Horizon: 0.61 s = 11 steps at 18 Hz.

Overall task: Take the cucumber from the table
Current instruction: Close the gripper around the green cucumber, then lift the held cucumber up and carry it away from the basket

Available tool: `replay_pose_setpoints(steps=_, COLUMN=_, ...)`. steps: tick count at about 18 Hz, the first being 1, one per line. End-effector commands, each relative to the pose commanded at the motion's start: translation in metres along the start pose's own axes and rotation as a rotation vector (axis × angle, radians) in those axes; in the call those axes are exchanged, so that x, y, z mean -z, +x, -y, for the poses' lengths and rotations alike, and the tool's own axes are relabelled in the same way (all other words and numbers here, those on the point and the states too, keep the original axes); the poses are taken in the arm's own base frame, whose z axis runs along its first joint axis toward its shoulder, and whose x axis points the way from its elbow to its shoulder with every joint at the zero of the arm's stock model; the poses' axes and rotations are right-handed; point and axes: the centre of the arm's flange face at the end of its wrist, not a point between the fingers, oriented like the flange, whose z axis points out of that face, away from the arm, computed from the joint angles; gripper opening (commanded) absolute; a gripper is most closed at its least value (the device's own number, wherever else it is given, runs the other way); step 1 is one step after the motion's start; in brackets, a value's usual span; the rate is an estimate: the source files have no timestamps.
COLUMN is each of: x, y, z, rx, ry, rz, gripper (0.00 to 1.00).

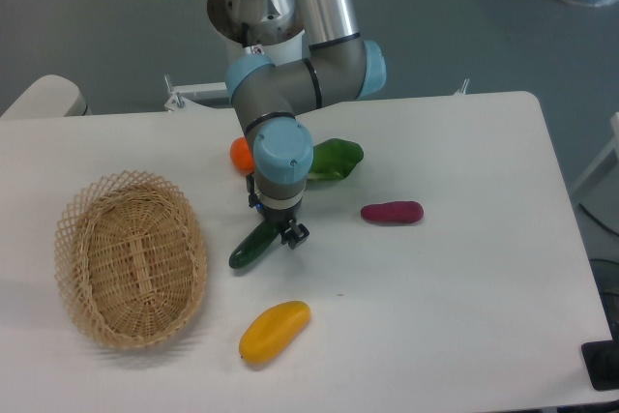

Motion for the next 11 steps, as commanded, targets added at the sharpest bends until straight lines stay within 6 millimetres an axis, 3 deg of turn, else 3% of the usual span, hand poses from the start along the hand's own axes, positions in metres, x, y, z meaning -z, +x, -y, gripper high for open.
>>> replay_pose_setpoints(steps=1, x=0.003, y=-0.002, z=-0.001, rx=0.003, ry=0.002, rz=0.006, gripper=0.09)
replay_pose_setpoints(steps=6, x=0.022, y=-0.016, z=-0.005, rx=0.007, ry=0.012, rz=0.043, gripper=0.09)
replay_pose_setpoints(steps=11, x=0.063, y=-0.053, z=-0.027, rx=0.050, ry=0.020, rz=0.102, gripper=0.09)
